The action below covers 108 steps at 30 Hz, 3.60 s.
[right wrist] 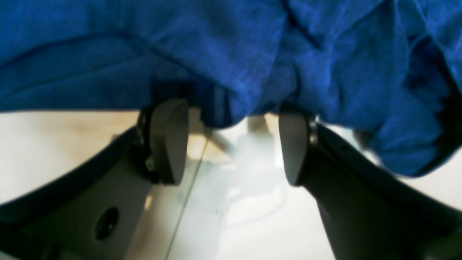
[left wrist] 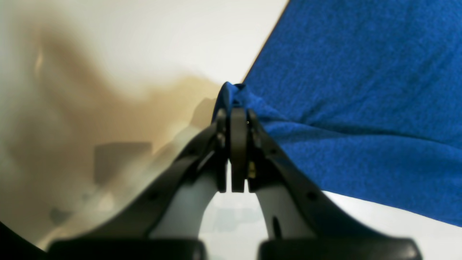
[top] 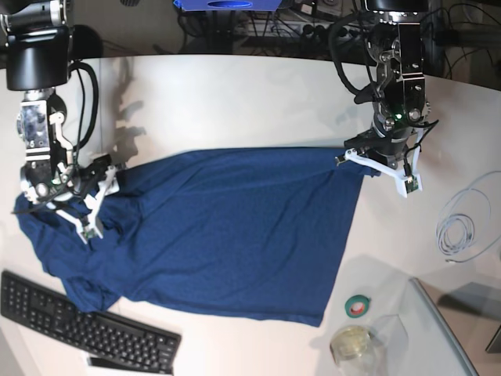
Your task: Layout the t-shirt on the table in an organized manner, then fold the t-shirt properly
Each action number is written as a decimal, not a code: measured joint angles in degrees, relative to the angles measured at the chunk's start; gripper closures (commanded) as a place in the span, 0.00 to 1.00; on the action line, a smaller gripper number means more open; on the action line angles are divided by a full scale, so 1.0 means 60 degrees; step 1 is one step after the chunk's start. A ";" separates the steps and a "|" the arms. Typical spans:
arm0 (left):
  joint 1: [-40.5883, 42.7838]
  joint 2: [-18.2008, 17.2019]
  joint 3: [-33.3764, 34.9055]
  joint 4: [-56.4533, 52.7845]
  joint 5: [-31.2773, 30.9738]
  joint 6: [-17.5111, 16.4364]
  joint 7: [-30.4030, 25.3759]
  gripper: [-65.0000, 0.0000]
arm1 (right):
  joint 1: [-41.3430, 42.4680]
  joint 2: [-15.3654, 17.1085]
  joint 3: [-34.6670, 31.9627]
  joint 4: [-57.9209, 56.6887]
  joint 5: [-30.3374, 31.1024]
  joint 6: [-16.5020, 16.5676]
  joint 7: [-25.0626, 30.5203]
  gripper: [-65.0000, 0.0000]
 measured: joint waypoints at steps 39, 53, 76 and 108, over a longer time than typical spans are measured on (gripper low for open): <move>0.0026 -0.0029 -0.0004 0.0656 0.0000 0.0000 0.0022 1.00 | -0.3599 -0.0229 0.1490 0.6386 -0.0018 0.0947 -0.3399 1.00; 0.0018 -0.0069 -0.0011 0.0627 0.0004 0.0004 0.0025 1.00 | -0.2958 -0.0408 0.0634 0.4878 0.0098 0.1290 -0.3038 0.50; 0.0266 -0.0066 -0.0007 0.0630 -0.0004 0.0000 0.0025 1.00 | -0.1843 0.0153 0.4109 0.0597 -0.0073 0.0317 -0.0127 0.49; 0.0248 -0.0058 -0.0011 0.0648 0.0000 0.0000 0.0025 1.00 | 0.0197 0.0226 0.4564 -0.2634 0.0127 0.0346 0.1220 0.96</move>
